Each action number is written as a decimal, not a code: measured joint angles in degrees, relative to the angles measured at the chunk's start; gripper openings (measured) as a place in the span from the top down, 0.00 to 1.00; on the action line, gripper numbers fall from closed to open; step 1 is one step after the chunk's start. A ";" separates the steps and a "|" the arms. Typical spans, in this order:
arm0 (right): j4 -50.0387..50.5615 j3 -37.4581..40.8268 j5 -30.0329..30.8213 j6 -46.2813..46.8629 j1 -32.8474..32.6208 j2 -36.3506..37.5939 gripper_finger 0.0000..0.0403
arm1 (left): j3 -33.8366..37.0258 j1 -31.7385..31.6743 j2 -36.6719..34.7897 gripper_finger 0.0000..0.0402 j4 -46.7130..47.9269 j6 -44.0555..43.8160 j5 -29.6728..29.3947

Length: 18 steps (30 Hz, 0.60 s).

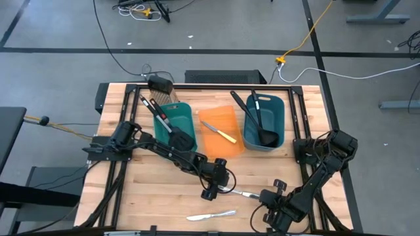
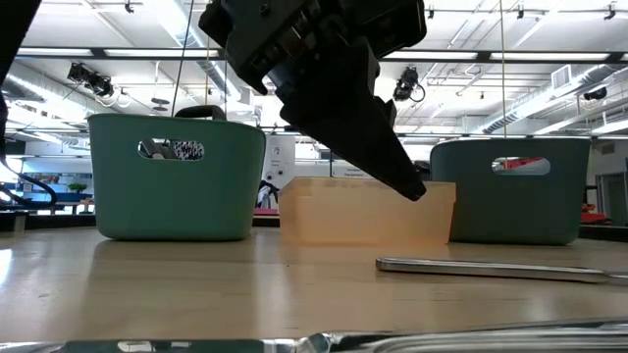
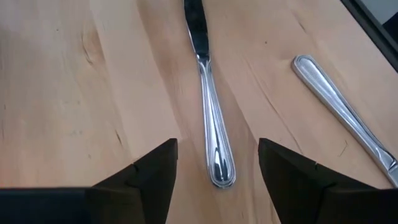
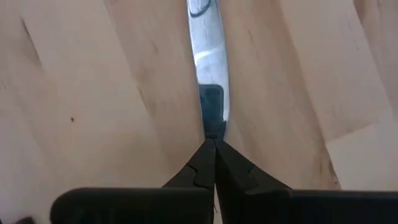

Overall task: Pick & Place Kitchen Items
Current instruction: Put the silver table knife into the orange bin

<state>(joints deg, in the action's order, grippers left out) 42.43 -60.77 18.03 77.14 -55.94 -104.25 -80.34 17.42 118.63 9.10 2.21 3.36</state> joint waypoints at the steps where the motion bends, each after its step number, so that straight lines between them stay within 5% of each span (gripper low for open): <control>1: -0.33 0.00 0.47 -0.02 0.00 0.00 0.98 | 0.00 -0.01 0.00 0.43 0.19 0.01 0.00; 18: -8.93 5.02 3.07 -1.07 0.48 0.27 0.98 | 0.02 -0.21 0.37 0.43 0.53 0.12 2.25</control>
<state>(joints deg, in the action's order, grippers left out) 33.50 -55.76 21.10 76.07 -55.46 -103.98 -80.31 17.21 119.00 9.63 2.33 5.60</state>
